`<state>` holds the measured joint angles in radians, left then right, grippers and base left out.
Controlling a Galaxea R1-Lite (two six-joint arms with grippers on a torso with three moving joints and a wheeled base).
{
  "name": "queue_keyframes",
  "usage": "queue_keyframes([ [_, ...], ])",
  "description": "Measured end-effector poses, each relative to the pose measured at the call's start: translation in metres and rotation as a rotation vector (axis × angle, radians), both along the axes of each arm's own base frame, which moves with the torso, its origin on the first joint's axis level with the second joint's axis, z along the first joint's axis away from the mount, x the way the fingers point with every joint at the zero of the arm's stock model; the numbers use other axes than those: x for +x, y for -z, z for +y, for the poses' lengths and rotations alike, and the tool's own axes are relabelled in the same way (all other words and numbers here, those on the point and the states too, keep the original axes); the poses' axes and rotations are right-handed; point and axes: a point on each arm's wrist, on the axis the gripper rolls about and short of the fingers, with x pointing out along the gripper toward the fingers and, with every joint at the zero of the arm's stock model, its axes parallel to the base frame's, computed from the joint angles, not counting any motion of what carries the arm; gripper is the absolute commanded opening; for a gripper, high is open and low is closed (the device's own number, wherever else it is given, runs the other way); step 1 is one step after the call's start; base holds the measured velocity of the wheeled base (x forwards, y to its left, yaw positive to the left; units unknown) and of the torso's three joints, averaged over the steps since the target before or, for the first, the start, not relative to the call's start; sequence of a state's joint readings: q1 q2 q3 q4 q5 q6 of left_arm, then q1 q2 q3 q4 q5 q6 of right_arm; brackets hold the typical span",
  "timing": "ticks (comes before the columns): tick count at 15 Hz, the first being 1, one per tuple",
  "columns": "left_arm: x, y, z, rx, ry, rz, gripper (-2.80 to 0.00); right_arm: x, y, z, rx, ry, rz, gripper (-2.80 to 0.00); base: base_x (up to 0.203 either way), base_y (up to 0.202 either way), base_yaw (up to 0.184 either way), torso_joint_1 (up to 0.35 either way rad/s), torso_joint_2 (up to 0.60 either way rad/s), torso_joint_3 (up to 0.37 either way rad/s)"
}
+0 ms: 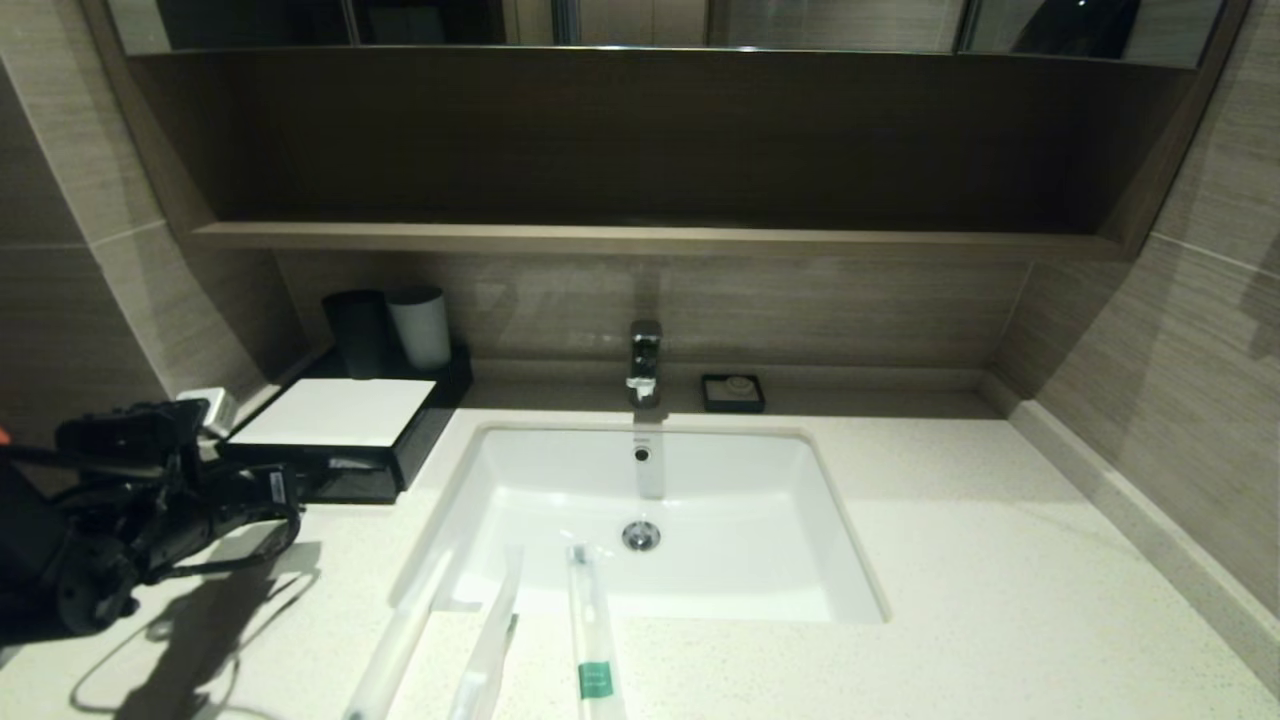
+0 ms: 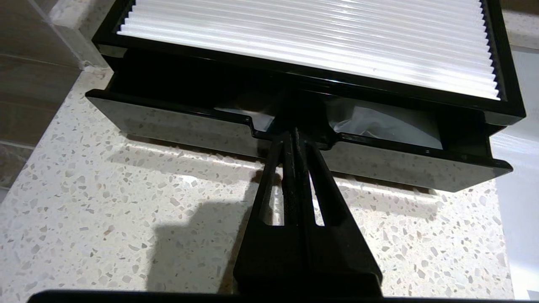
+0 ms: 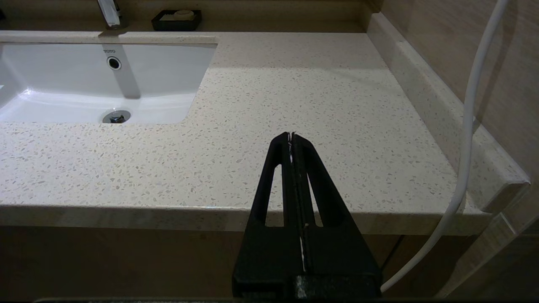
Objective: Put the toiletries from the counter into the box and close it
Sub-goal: Open the drawer
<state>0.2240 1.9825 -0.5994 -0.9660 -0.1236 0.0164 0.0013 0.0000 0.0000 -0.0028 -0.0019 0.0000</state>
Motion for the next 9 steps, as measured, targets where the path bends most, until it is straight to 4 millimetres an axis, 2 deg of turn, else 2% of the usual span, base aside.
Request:
queue_keyframes([
  [9,0.0053,0.0061,0.0038,0.015,0.005,0.001,-2.8,0.0,0.0,0.0,0.0,0.0,0.0,-2.8,0.0,0.0,0.0,0.0,0.0,0.0],
])
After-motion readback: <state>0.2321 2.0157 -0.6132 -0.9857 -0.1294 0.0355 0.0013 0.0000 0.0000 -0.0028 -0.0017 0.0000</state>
